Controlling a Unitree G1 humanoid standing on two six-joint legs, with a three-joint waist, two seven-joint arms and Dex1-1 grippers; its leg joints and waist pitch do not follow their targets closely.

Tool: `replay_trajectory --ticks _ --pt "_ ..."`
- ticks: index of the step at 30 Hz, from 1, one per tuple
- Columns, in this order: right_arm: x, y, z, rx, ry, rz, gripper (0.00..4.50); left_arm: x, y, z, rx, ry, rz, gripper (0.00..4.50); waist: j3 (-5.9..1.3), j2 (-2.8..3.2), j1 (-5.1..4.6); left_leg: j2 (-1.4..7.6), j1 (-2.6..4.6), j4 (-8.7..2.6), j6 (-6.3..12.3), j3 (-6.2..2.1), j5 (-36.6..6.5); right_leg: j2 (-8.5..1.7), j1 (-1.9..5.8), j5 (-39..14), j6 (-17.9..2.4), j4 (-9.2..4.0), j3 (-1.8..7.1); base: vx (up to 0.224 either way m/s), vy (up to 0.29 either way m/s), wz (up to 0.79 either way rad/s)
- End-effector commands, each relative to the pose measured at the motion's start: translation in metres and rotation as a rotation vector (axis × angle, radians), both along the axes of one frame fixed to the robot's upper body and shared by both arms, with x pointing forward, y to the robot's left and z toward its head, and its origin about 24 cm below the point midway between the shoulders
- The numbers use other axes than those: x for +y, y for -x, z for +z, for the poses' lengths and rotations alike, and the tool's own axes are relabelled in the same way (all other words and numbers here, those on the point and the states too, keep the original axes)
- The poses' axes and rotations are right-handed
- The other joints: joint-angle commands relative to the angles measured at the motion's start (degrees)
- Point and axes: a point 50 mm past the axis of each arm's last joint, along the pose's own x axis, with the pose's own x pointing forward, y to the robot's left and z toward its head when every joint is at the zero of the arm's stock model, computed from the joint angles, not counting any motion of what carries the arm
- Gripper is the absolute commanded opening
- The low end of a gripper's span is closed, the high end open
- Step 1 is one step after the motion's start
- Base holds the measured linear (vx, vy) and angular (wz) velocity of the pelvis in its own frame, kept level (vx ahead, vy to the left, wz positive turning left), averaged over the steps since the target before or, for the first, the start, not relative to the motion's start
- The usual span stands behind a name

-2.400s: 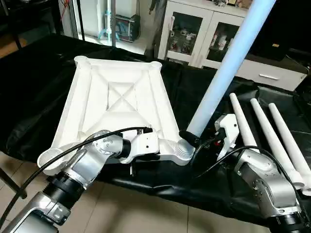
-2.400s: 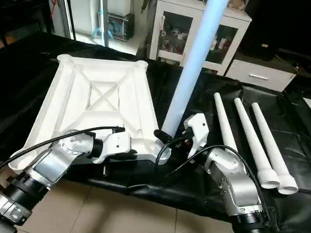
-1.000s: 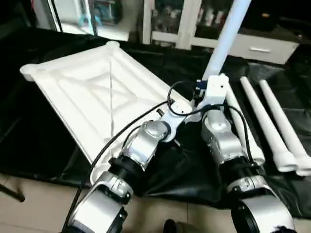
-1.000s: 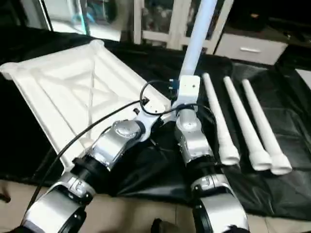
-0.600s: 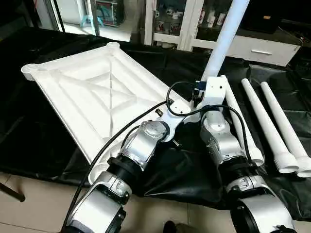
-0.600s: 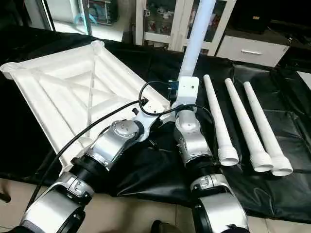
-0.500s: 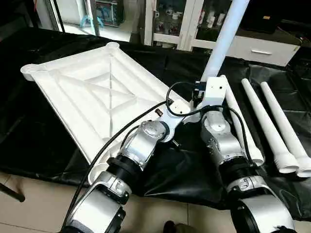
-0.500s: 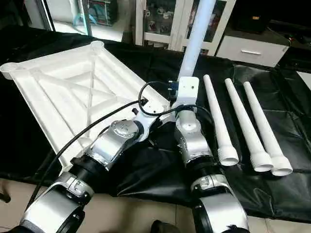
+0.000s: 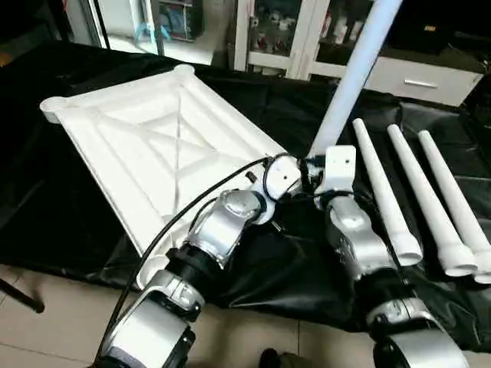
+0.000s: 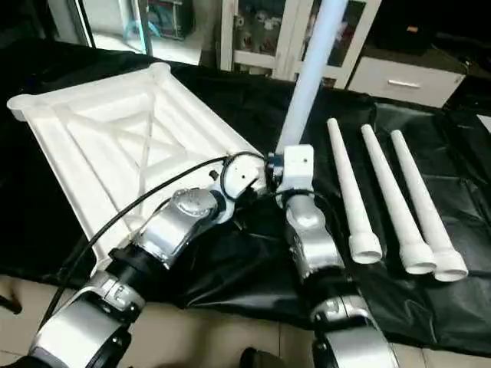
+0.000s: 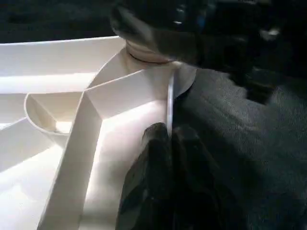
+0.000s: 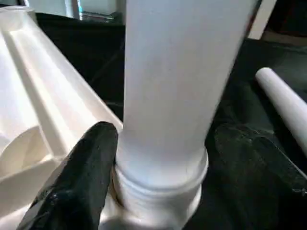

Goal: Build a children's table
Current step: Insert table leg to table base

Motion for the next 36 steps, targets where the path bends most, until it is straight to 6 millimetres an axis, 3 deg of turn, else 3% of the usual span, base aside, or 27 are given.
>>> replay_trajectory --ticks 1,4,7,8,15,20,22,25,28,36 --pt "-0.016 0.005 -0.004 0.022 -0.009 -0.027 3.91 0.004 -0.008 0.028 -0.130 0.039 0.009 0.00 -5.30 -0.46 0.78 -1.24 -1.05 -3.33 7.77 1.78 -6.1 -0.75 5.70 -17.3 -8.3 -2.97 1.92 0.000 0.000 0.00" --pt "-0.021 0.011 0.002 -0.005 -0.020 0.004 4.27 0.006 -0.008 0.027 -0.128 0.032 0.002 0.00 -5.33 -0.41 0.75 -1.28 -1.21 -3.36 7.54 1.66 -5.3 -0.58 5.82 -16.0 -7.9 -2.80 1.98 0.000 0.000 0.00" --pt "-0.026 0.017 0.008 -0.026 -0.045 0.041 4.41 0.009 -0.007 0.025 -0.122 0.025 -0.006 0.00 -5.42 -0.16 1.01 -1.19 -1.12 -3.26 8.30 1.57 -3.6 -0.65 5.87 -12.9 -8.8 -2.35 2.06 0.000 0.000 0.00" --pt "-0.028 0.019 0.010 -0.034 -0.049 0.047 4.41 0.009 -0.007 0.024 -0.121 0.022 -0.011 0.00 -5.51 -0.35 0.93 -1.23 -1.15 -3.15 8.75 1.64 -3.2 -0.61 5.92 -12.1 -9.3 -2.31 2.08 0.000 0.000 0.00" --pt "-0.048 0.034 0.022 -0.053 -0.072 0.097 4.41 0.014 -0.002 0.017 -0.096 0.004 -0.068 0.00 -5.43 0.04 1.73 -1.04 -0.91 -3.16 9.18 1.59 -3.5 -0.59 5.79 -14.3 -8.9 -2.71 2.00 0.000 0.000 0.00" --pt "-0.060 0.040 0.031 -0.051 -0.095 0.256 4.41 0.013 0.013 0.012 -0.088 0.017 -0.240 0.00 -5.24 0.20 2.41 -0.81 -0.79 -3.32 8.41 1.60 -5.9 -0.73 5.66 -16.2 -9.1 -2.99 2.03 0.000 0.000 0.00" --pt "-0.069 0.042 0.032 -0.020 -0.070 0.346 4.41 0.015 0.021 0.008 -0.065 0.015 -0.324 0.00 -5.23 -0.05 2.63 -0.62 -0.81 -3.33 8.18 1.57 -5.9 -0.77 5.72 -15.8 -9.5 -2.79 2.13 0.000 0.000 0.00" --pt "-0.075 0.044 0.032 0.002 -0.051 0.380 4.41 0.018 0.025 0.005 -0.048 0.008 -0.344 0.00 -5.10 0.07 3.27 -0.55 -0.45 -3.29 7.79 1.77 -5.8 -0.84 5.39 -16.2 -9.8 -2.85 2.25 0.000 0.000 0.00" --pt "-0.090 0.051 0.039 0.009 -0.029 0.515 4.41 0.025 0.034 0.001 -0.017 0.007 -0.419 0.00 -5.10 -0.33 3.60 -0.45 -0.72 -3.35 7.40 1.66 -5.8 -0.96 5.73 -16.9 -9.4 -2.69 2.31 0.000 0.000 0.00" --pt "-0.098 0.066 0.040 0.071 -0.002 0.734 4.41 0.033 0.053 -0.002 0.052 0.007 -0.601 0.00 -4.92 -0.50 4.44 -0.40 -0.65 -3.32 7.33 1.77 -6.1 -0.98 5.51 -19.5 -8.4 -2.87 2.50 0.000 0.000 0.00"
